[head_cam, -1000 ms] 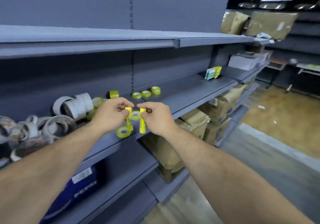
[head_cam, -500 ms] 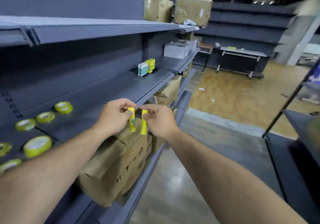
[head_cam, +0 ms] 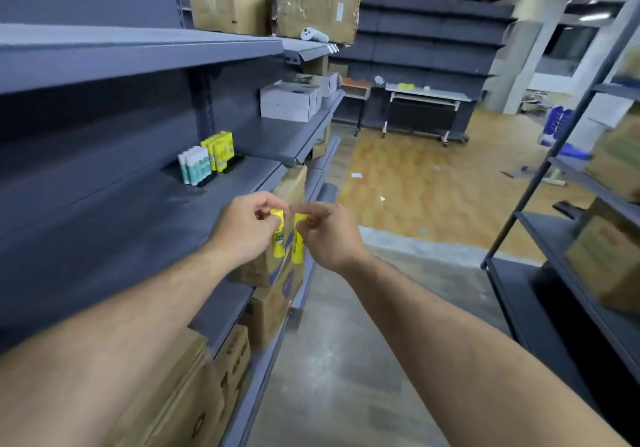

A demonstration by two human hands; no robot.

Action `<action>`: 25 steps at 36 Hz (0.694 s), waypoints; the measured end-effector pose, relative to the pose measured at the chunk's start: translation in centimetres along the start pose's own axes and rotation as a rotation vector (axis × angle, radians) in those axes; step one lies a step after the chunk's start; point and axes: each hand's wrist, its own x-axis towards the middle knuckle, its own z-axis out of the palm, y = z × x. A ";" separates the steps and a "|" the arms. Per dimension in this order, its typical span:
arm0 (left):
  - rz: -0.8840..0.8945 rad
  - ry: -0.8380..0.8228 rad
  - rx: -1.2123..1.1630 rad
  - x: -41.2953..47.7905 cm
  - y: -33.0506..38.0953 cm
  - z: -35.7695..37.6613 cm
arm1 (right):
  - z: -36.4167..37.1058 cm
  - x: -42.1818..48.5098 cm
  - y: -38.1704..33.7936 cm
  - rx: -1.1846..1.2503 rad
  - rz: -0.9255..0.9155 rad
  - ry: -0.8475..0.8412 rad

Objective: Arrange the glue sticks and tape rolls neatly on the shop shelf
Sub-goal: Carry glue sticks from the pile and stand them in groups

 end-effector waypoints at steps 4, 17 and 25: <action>-0.025 0.043 0.005 5.6 -0.9 2.8 | -0.8 6.2 2.9 0.010 -0.028 -0.033; -0.082 0.256 0.119 21.7 -2.8 5.1 | 0.4 26.9 9.0 0.160 -0.124 -0.200; -0.143 0.365 0.223 30.4 -8.5 2.2 | 7.1 37.1 10.0 0.224 -0.114 -0.293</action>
